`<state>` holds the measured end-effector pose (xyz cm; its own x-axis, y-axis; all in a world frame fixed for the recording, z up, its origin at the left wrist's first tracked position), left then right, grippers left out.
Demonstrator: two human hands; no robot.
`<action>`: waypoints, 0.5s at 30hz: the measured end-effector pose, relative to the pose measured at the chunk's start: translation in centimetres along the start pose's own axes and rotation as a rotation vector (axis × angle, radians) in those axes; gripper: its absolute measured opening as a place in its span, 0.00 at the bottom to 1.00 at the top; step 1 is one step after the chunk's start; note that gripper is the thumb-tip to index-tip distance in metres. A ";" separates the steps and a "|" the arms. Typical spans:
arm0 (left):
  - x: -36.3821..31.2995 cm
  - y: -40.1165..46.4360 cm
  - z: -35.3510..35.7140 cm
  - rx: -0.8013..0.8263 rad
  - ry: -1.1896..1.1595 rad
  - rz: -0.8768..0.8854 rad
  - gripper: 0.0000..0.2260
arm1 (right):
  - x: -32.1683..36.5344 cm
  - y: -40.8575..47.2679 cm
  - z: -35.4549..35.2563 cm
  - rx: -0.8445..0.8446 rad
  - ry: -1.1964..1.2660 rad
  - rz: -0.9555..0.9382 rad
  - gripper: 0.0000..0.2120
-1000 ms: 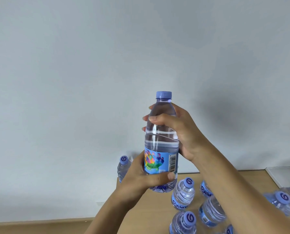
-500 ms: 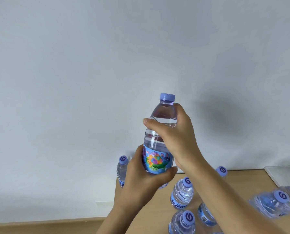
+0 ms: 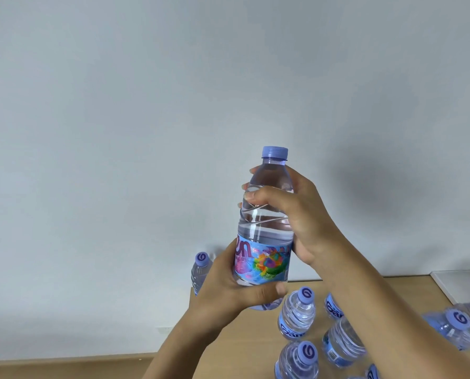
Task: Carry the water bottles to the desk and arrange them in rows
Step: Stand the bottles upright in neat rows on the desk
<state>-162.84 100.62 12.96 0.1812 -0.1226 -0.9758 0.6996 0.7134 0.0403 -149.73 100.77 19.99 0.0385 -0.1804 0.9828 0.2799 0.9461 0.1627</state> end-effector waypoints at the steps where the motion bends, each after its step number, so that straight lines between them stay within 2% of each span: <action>1: 0.0 0.0 -0.1 -0.004 -0.002 0.010 0.25 | 0.0 0.1 0.0 0.017 0.027 0.017 0.17; 4: 0.1 0.1 -0.4 -0.070 0.007 0.049 0.21 | 0.1 0.2 0.1 0.036 -0.019 0.017 0.15; 7: 0.4 0.0 -0.4 -0.123 0.030 0.072 0.19 | 0.2 0.0 0.3 -0.039 -0.132 0.012 0.15; 12: 0.5 -0.2 -0.9 -0.300 0.204 0.143 0.24 | -0.2 -1.0 0.9 -0.222 -0.275 -0.039 0.21; 15: 0.8 -0.4 -0.8 -0.357 0.299 0.144 0.27 | -0.6 -1.1 1.2 -0.280 -0.266 -0.036 0.20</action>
<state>-163.56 100.82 12.02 0.0151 0.1608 -0.9869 0.3917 0.9072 0.1538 -151.19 100.15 19.35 -0.2166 -0.1015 0.9710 0.5291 0.8237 0.2041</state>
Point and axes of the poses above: each hand's wrist, its own y-axis towards the middle knuckle, its own z-axis out of the palm, x = y × z, the point moved 4 cm from there along y, towards the middle knuckle, and after that the axes turned 8 degrees about -y, right-handed, at the moved point
